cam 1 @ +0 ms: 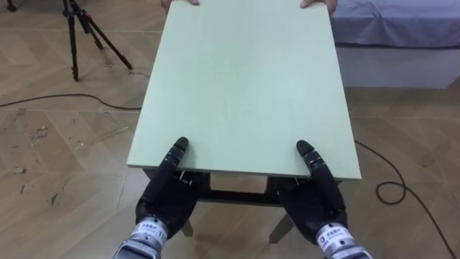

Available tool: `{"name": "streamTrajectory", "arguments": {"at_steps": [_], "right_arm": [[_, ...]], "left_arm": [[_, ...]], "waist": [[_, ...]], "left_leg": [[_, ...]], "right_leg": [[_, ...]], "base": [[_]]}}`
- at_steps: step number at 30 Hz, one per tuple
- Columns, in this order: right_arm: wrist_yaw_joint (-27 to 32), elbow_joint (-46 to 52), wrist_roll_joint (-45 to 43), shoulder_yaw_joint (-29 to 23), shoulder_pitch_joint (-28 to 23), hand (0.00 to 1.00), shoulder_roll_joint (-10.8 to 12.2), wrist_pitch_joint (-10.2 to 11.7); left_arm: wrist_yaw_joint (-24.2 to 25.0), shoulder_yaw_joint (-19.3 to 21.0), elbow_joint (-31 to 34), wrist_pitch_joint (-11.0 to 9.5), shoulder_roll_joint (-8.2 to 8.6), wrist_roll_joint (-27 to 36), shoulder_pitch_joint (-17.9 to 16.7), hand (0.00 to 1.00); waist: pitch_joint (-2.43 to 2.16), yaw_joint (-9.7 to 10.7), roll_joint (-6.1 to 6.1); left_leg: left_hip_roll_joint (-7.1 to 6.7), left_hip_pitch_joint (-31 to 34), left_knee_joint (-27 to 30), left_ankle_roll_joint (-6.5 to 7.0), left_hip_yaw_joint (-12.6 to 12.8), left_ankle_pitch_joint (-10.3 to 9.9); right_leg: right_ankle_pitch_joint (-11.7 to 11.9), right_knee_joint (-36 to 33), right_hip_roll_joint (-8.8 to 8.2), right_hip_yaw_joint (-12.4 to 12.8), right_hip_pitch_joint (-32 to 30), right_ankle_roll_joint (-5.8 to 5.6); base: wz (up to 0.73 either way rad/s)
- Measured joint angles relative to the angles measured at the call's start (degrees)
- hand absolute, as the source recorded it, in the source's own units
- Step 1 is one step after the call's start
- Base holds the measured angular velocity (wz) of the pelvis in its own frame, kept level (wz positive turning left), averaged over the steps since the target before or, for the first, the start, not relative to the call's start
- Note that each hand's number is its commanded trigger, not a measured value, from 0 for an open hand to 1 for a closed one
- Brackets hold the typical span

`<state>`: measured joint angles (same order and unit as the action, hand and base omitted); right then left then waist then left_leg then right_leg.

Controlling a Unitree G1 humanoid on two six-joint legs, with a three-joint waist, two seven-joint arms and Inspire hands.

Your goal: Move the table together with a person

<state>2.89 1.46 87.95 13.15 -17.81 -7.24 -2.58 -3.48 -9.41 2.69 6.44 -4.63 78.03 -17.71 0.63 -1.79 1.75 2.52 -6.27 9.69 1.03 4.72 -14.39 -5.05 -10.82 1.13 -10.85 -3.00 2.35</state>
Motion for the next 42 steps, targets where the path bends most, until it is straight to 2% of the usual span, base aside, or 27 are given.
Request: {"name": "streamTrajectory", "arguments": {"at_steps": [7, 11, 14, 16, 17, 19, 20, 21, 23, 24, 25, 26, 27, 28, 31, 32, 33, 34, 36, 37, 38, 39, 40, 41, 42], "right_arm": [[-1.1, 0.6, -0.7, 2.6, -0.3, 1.0, -0.3, 2.8], [-1.4, 0.5, -0.5, 3.6, -0.4, 1.0, -0.4, 3.8], [-1.9, 0.0, -0.4, 3.8, -0.8, 1.0, -0.1, 3.9], [-2.3, -0.3, -0.6, 3.8, -1.5, 1.0, -0.1, 3.9], [-2.4, -0.3, -0.6, 3.8, -1.7, 1.0, -0.2, 3.9], [-2.8, -0.4, -0.7, 4.0, -1.9, 1.0, -0.3, 4.4], [-2.9, -0.3, -0.7, 4.3, -1.9, 1.0, -0.4, 4.7], [-3.0, -0.3, -0.7, 4.7, -1.9, 1.0, -0.6, 5.2], [-3.1, -0.2, -0.8, 5.0, -1.9, 1.0, -1.2, 5.1], [-3.1, -0.2, -0.9, 5.3, -1.9, 1.0, -1.8, 5.1], [-3.5, -0.2, -1.5, 5.3, -1.9, 1.0, -2.6, 5.1], [-3.7, -0.2, -1.7, 5.2, -1.9, 1.0, -2.7, 5.2], [-4.2, -0.2, -2.0, 5.3, -1.9, 1.0, -2.7, 5.2], [-4.4, 0.0, -2.9, 5.4, -1.8, 1.0, -2.6, 5.3], [-4.9, 0.1, -3.1, 5.4, -1.1, 1.0, -2.7, 5.7], [-5.0, 0.1, -2.9, 5.3, -0.9, 1.0, -2.7, 5.8], [-5.3, 0.1, -2.8, 5.1, -0.6, 1.0, -2.7, 5.8], [-5.3, 0.0, -3.1, 4.7, 0.0, 1.0, -2.3, 5.8], [-5.3, -0.7, -3.2, 3.8, 0.9, 1.0, -1.7, 5.6], [-5.3, -1.6, -3.1, 3.4, 1.3, 1.0, -1.4, 5.5], [-5.3, -1.9, -3.3, 3.3, 1.4, 1.0, -1.5, 5.4], [-5.3, -2.1, -4.1, 3.1, 0.9, 1.0, -1.5, 5.1], [-5.5, -2.6, -4.3, 2.9, 0.2, 1.0, -1.3, 4.9], [-5.6, -2.8, -4.3, 2.9, 0.0, 1.0, -1.4, 4.8], [-5.7, -2.8, -4.1, 2.5, -0.5, 1.0, -1.6, 4.0]], "left_arm": [[1.9, -0.9, 0.4, -2.6, 0.61, 0.1, -1.7, 1.0], [2.0, -0.9, 0.5, -2.9, 0.85, 0.2, -2.1, 1.0], [2.3, -2.1, 0.4, -4.6, 0.44, 0.1, -2.8, 1.0], [2.6, -2.4, 0.3, -5.1, 0.46, -0.1, -3.3, 1.0], [2.6, -2.5, 0.2, -5.1, 0.45, -0.2, -3.4, 1.0], [2.6, -2.8, 0.2, -5.3, 0.43, 0.1, -3.4, 1.0], [2.7, -2.8, 0.2, -5.4, 0.39, 0.2, -3.4, 1.0], [2.7, -2.8, 0.2, -5.6, 0.24, 0.9, -3.4, 1.0], [2.7, -3.4, 0.1, -5.7, -0.35, 2.7, -3.8, 1.0], [2.8, -4.0, 0.1, -5.8, -0.34, 3.9, -4.8, 1.0], [2.9, -4.6, 0.1, -6.0, -0.47, 4.4, -5.4, 1.0], [3.0, -4.7, 0.1, -6.1, -0.94, 4.5, -5.4, 1.0], [3.0, -4.6, 0.1, -6.1, -1.23, 4.8, -5.4, 1.0], [3.0, -4.4, 0.2, -6.1, -1.3, 5.0, -5.5, 1.0], [3.0, -4.4, 0.4, -6.2, -1.7, 5.0, -4.9, 1.0], [3.0, -4.5, 0.4, -6.2, -1.91, 5.0, -4.5, 1.0], [3.0, -4.5, 0.4, -6.3, -2.04, 5.0, -3.8, 1.0], [2.9, -4.8, 0.3, -6.7, -2.21, 5.0, -2.8, 1.0], [2.5, -5.1, -0.1, -7.0, -2.42, 5.4, -1.1, 1.0], [2.5, -5.6, -1.1, -7.3, -2.75, 5.7, -0.3, 1.0], [2.5, -5.8, -1.6, -7.4, -2.68, 5.8, -0.2, 1.0], [2.5, -6.0, -2.4, -7.4, -2.63, 6.2, -0.3, 1.0], [2.6, -6.3, -3.0, -7.4, -2.65, 6.1, -0.5, 1.0], [2.6, -6.5, -3.3, -7.4, -2.71, 6.1, -0.6, 1.0], [2.6, -6.6, -3.5, -7.2, -2.7, 6.2, -1.1, 1.0]], "waist": [[-0.16, -0.4, -0.28], [-0.02, -0.4, -1.07], [-0.11, -0.7, -1.8], [-0.05, -1.6, -2.14], [-0.04, -1.8, -2.12], [-0.01, -2.1, -1.95], [-0.03, -2.2, -1.95], [-0.01, -2.4, -1.79], [0.21, -2.9, -0.9], [-0.11, -2.7, 0.43], [-0.15, -1.8, 1.42], [-0.03, -1.6, 1.76], [0.17, -0.8, 1.54], [0.3, -0.8, 1.61], [0.26, 0.3, 2.53], [0.29, 0.3, 2.57], [0.35, 0.8, 2.69], [0.4, 1.5, 2.79], [0.47, 1.5, 2.74], [0.46, 1.4, 2.44], [0.48, 1.4, 2.55], [0.49, 1.6, 2.72], [0.5, 1.9, 2.51], [0.51, 1.9, 2.35], [0.53, 2.2, 2.12]], "left_leg": [[0.19, 0.7, 0.4, 0.0, -0.1, 0.0], [0.23, 1.9, 2.6, -0.14, -0.1, -0.1], [0.69, 3.9, 7.2, -1.52, -0.1, -0.9], [1.4, 7.3, 14.5, -2.71, -0.6, -1.7], [1.7, 8.3, 16.5, -2.88, -0.8, -1.8], [2.9, 12.6, 23.6, -2.98, -1.7, -1.8], [3.03, 13.5, 25.3, -3.02, -1.5, -1.9], [4.12, 15.2, 28.3, -3.14, -1.2, -1.8], [6.13, 17.2, 34.6, -3.72, -0.3, -1.6], [7.37, 17.4, 40.7, -5.05, -0.2, -0.7], [7.76, 15.8, 42.9, -5.92, -0.4, 0.0], [7.69, 14.8, 42.5, -5.88, -0.4, -0.1], [7.25, 13.2, 38.9, -5.99, -0.2, -2.0], [6.59, 12.2, 36.0, -6.64, -0.6, -3.8], [6.77, 10.7, 30.8, -6.99, -2.5, -7.5], [6.83, 9.8, 29.0, -7.0, -2.5, -8.1], [6.82, 8.4, 24.6, -6.91, -2.0, -9.5], [6.59, 7.6, 20.0, -6.56, -1.6, -10.8], [5.88, 7.4, 16.3, -4.87, -0.8, -12.0], [4.82, 8.0, 16.3, -3.76, 0.0, -11.7], [4.37, 8.3, 16.6, -3.23, 0.1, -11.4], [3.23, 8.9, 16.8, -2.23, 0.3, -10.8], [2.02, 9.2, 16.7, -1.48, 1.0, -9.9], [1.42, 9.3, 16.7, -1.07, 1.4, -9.4], [0.13, 9.8, 16.6, -0.27, 1.9, -8.5]], "right_leg": [[0.0, -1.0, 0.0, 0.1, -1.1, 0.02], [0.0, -1.3, 0.0, -0.2, -1.2, 0.1], [-0.3, -2.2, 0.27, -0.2, -1.5, 0.7], [-0.8, -2.9, 0.69, 0.2, -1.5, 1.5], [-1.0, -2.9, 0.88, 0.2, -1.5, 1.72], [-2.0, -3.7, 1.52, -0.2, -2.7, 3.01], [-2.5, -4.1, 1.7, -0.3, -3.3, 3.43], [-3.3, -4.4, 2.19, -1.3, -4.3, 3.89], [-3.8, -5.0, 2.71, -3.6, -4.4, 5.01], [-3.9, -5.1, 3.42, -5.1, -4.2, 5.77], [-3.7, -5.3, 3.92, -6.2, -4.2, 6.44], [-3.6, -5.7, 3.94, -6.8, -4.2, 6.28], [-3.5, -6.6, 3.76, -7.1, -5.3, 6.47], [-3.1, -7.0, 3.58, -7.6, -6.7, 6.95], [-2.1, -7.2, 3.58, -10.8, -9.3, 7.78], [-1.6, -7.1, 3.57, -11.1, -10.0, 7.9], [-0.6, -7.0, 3.45, -12.0, -11.4, 8.04], [0.5, -7.0, 3.05, -12.9, -12.9, 8.08], [2.2, -6.9, 2.26, -13.2, -14.8, 8.17], [3.2, -6.7, 0.95, -13.5, -15.4, 8.03], [3.7, -6.6, 0.27, -13.6, -15.5, 7.84], [4.7, -6.4, -0.94, -13.4, -15.4, 7.35], [5.5, -5.7, -2.07, -13.1, -15.3, 6.23], [6.2, -5.3, -2.58, -12.9, -15.3, 5.98], [7.6, -4.5, -3.74, -12.6, -15.3, 5.32]], "base": [[0.0], [0.04], [0.02], [-0.02], [0.05], [0.1], [0.05], [-0.04], [-0.11], [0.0], [0.15], [0.33], [0.17], [0.03], [0.14], [0.27], [0.31], [0.31], [0.07], [-0.13], [-0.08], [0.0], [0.06], [0.0], [-0.05]]}}
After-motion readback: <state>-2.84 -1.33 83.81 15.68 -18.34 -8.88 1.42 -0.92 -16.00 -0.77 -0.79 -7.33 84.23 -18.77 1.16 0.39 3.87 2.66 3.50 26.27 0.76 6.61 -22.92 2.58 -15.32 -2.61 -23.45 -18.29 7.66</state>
